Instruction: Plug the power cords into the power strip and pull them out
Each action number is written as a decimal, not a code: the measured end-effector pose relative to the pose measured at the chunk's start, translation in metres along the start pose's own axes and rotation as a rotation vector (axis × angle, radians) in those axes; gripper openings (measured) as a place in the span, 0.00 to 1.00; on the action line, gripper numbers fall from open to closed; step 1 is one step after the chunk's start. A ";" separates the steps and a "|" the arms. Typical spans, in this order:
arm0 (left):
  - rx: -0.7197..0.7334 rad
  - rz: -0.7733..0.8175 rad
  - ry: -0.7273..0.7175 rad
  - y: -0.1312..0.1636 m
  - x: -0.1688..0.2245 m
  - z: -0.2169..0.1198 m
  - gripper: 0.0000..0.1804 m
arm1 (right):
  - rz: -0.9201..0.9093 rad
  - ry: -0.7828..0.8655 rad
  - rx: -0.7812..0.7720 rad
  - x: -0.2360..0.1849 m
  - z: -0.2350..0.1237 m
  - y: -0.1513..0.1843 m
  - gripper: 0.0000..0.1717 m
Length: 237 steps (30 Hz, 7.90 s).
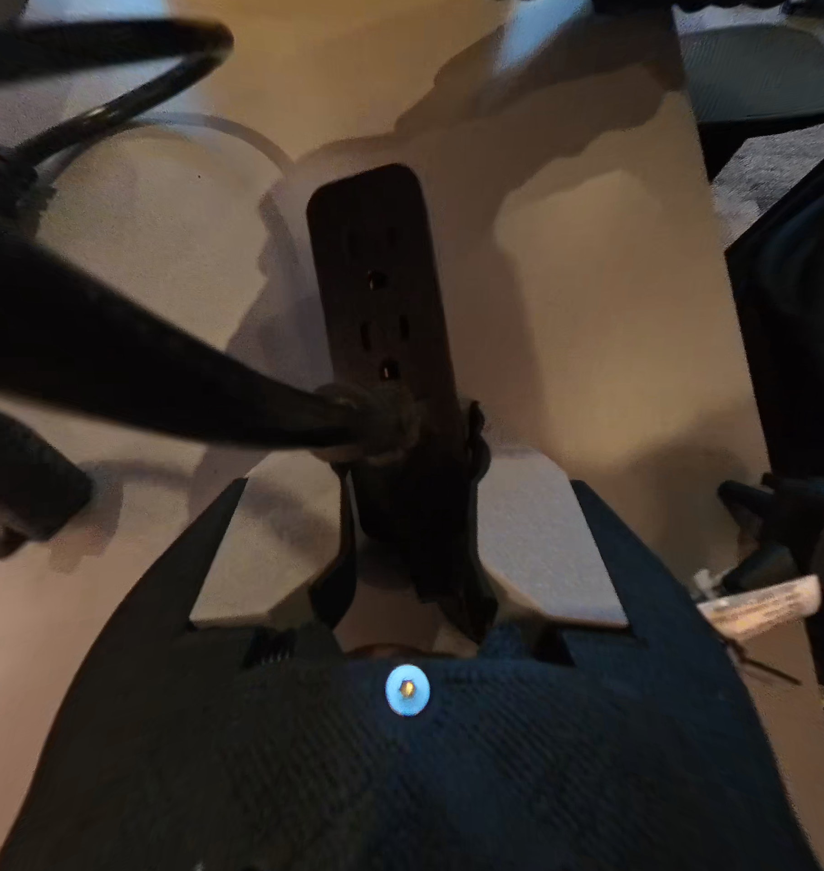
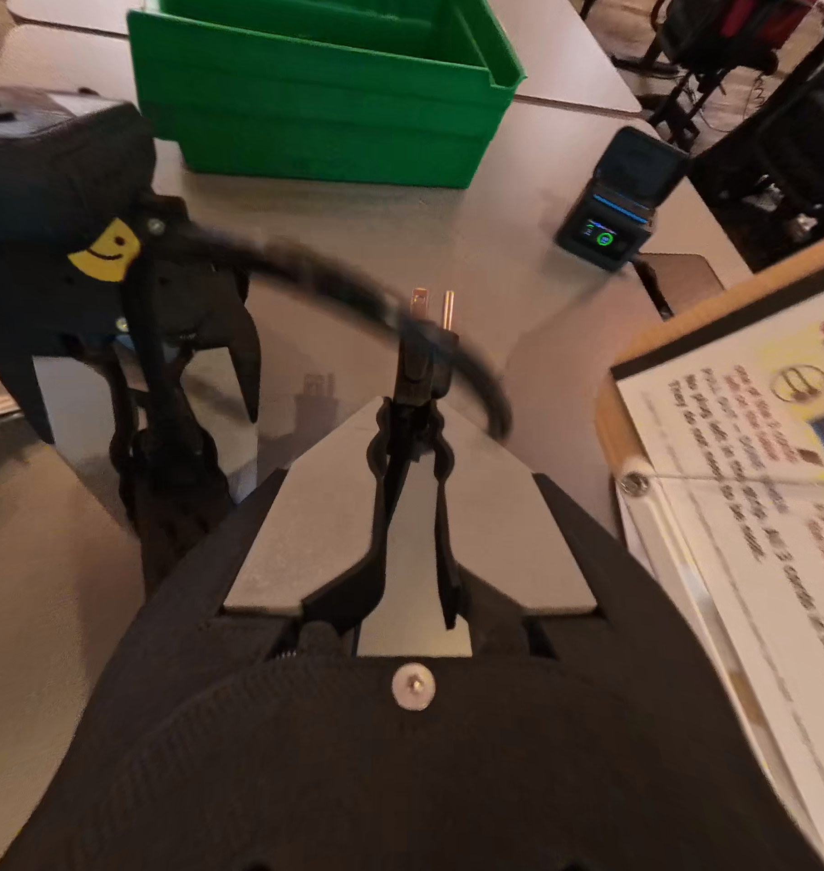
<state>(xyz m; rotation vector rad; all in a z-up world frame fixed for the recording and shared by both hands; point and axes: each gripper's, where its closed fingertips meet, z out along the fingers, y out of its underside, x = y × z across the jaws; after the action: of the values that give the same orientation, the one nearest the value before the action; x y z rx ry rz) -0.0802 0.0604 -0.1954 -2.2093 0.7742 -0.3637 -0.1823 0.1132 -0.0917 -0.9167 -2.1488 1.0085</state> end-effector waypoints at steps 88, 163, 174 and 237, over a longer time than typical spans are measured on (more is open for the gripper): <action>-0.370 1.145 -1.416 -0.091 -0.047 -0.086 0.13 | 1.174 -0.780 0.451 -0.078 -0.048 0.000 0.18; 0.778 -0.078 -0.659 -0.062 -0.037 -0.131 0.00 | -0.487 -0.147 -0.230 -0.067 0.036 0.031 0.14; 0.643 -0.145 -0.717 -0.042 -0.046 -0.135 0.04 | -0.524 -0.314 -0.259 -0.103 0.025 0.041 0.14; 0.534 -0.365 -0.453 -0.012 -0.007 -0.148 0.24 | 0.279 -0.719 0.280 -0.131 0.012 -0.019 0.13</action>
<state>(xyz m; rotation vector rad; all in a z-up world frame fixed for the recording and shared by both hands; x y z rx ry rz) -0.1509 -0.0127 -0.0869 -1.8081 0.0134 -0.1987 -0.1206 -0.0027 -0.1105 -0.8028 -2.3647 1.9607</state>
